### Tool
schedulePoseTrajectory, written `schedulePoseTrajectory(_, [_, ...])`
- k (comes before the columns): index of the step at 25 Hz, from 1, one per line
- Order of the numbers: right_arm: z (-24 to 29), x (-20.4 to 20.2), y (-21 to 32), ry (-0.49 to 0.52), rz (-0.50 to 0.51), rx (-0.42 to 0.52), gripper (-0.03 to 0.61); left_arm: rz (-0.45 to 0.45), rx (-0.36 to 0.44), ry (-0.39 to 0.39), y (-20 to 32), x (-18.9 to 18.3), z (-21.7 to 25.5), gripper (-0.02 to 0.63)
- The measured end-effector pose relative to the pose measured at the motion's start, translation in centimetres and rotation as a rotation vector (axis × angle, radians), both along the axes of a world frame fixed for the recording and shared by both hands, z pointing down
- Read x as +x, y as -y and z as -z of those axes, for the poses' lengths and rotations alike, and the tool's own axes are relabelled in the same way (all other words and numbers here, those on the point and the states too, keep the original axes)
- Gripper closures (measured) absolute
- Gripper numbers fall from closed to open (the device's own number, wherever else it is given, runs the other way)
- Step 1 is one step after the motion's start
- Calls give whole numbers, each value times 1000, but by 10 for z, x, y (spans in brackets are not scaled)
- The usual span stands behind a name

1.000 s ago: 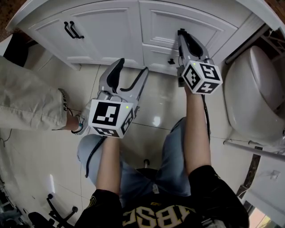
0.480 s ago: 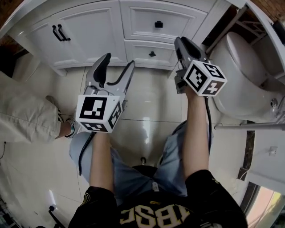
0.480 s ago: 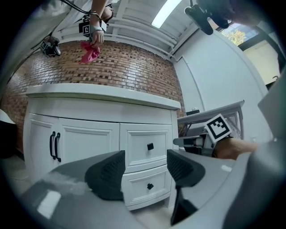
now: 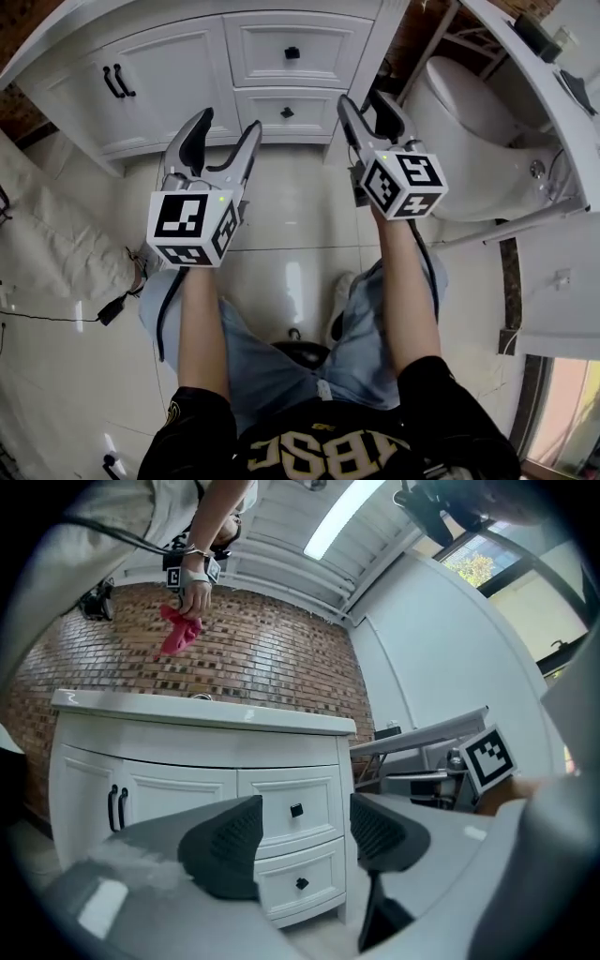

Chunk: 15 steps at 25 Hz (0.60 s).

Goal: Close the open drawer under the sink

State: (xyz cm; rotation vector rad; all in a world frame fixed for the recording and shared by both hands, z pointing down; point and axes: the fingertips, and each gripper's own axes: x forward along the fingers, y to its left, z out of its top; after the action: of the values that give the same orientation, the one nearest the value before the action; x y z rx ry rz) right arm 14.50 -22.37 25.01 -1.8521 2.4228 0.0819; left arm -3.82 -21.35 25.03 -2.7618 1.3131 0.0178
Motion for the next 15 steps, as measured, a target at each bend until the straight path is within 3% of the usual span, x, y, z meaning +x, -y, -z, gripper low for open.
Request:
schedulePoseTrajectory(3, [4,-11,-16,-26,-20,20,264,5,-5,19,-7,-3,-5,318])
schedulePoseTrajectory(5, [13,-19,-26,-41,-35,52,242,-2,-10,30,-10,-4,-9,318])
schedulePoseTrajectory(15, [-5,-53,-35,-153,-27,17,242,-10,-17,30,-11,-3,-17,318])
